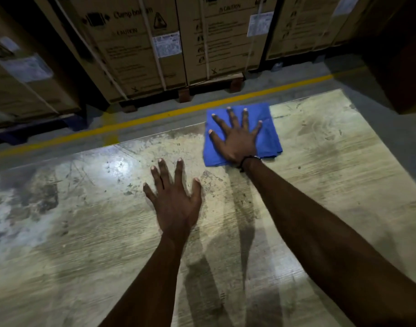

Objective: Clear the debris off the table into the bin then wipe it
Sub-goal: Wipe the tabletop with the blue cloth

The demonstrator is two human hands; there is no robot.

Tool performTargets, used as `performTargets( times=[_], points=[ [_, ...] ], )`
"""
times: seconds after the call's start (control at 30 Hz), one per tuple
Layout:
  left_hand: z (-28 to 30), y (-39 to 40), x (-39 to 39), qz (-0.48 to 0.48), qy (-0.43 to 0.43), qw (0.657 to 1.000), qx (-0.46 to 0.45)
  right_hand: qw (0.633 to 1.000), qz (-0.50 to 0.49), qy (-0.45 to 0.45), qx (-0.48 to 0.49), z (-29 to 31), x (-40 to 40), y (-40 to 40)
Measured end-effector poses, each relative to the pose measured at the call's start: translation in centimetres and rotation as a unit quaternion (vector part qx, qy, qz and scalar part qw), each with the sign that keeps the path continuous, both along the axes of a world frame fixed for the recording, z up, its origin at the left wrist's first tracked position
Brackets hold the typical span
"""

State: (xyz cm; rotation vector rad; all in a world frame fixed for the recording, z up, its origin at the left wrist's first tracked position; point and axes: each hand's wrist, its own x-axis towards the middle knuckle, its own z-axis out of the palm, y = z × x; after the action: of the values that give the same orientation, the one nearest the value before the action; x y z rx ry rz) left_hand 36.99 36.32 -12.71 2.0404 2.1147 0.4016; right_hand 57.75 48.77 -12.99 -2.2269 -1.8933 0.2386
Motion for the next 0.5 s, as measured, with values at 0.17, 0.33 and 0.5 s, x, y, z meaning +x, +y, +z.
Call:
performTargets(
  times=[0.17,0.33,0.5],
  points=[
    [0.0,0.0,-0.2,0.002,0.017,1.000,0.002,0.980,0.182,-0.059,0.046,-0.3,-2.1,-7.1],
    [0.5,-0.1,0.0,0.006,0.004,1.000,-0.004,0.998,0.034,-0.055,0.002,0.4,7.7,-4.1],
    [0.6,0.0,0.1,0.008,0.004,1.000,-0.003,1.000,-0.023,-0.016,0.004,0.3,4.9,-1.3]
  ],
)
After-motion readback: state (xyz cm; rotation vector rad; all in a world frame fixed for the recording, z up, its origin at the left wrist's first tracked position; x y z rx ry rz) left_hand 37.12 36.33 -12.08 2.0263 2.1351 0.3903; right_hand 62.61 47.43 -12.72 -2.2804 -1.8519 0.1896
